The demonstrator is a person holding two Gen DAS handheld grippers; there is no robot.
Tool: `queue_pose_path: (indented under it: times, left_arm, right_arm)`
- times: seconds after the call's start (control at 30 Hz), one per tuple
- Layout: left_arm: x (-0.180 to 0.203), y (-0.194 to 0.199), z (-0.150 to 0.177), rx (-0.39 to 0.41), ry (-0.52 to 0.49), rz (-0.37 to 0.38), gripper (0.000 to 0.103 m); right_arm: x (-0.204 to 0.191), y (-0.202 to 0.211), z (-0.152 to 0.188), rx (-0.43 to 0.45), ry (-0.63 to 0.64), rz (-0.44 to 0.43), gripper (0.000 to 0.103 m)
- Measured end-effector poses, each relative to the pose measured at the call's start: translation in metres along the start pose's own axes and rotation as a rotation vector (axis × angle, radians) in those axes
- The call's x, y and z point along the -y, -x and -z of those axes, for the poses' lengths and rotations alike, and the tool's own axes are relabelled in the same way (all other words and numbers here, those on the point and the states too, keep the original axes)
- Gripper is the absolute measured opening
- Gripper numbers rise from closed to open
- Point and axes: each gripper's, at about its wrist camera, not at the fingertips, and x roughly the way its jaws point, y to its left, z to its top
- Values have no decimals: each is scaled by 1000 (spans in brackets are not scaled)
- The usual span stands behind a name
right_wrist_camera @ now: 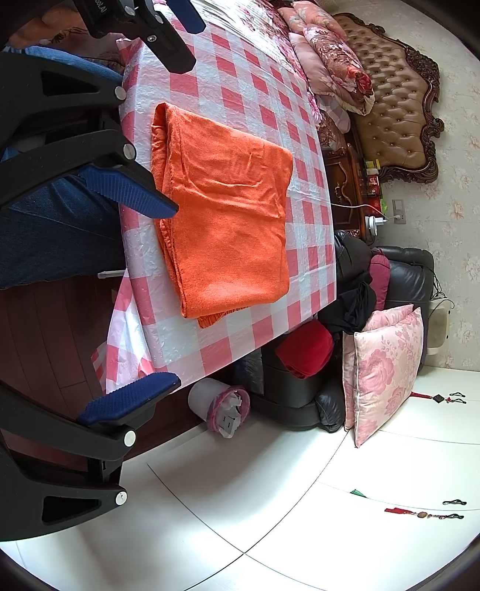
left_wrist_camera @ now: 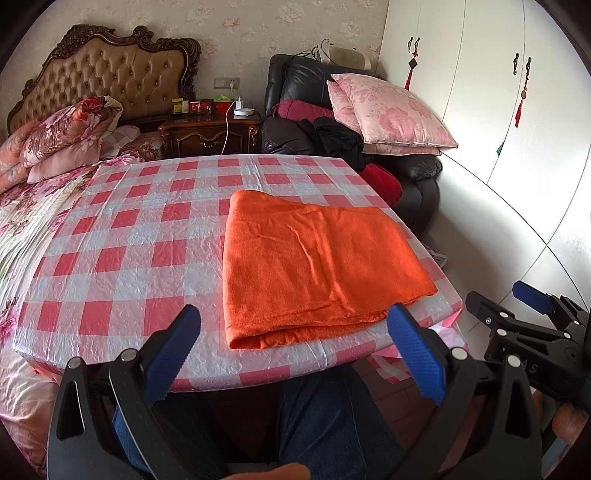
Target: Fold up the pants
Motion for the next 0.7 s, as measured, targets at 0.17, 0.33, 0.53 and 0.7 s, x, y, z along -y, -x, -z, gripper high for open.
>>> queue_pose_path:
  times: [0.17,0.33,0.53,0.7]
  left_arm:
    - [0,0,0,0,0,0,101]
    - [0,0,0,-1,-1,1,101]
    - [1,-1,0,-2,-4,2,101]
    - [1,-1,0,-1,-3,2,101]
  right_arm:
    - [0,0,0,0,0,0,82]
    - [0,0,0,0,0,0,82]
    - [1,0,0,0,-1,0,82]
    - [1,0,0,0,0,0,82]
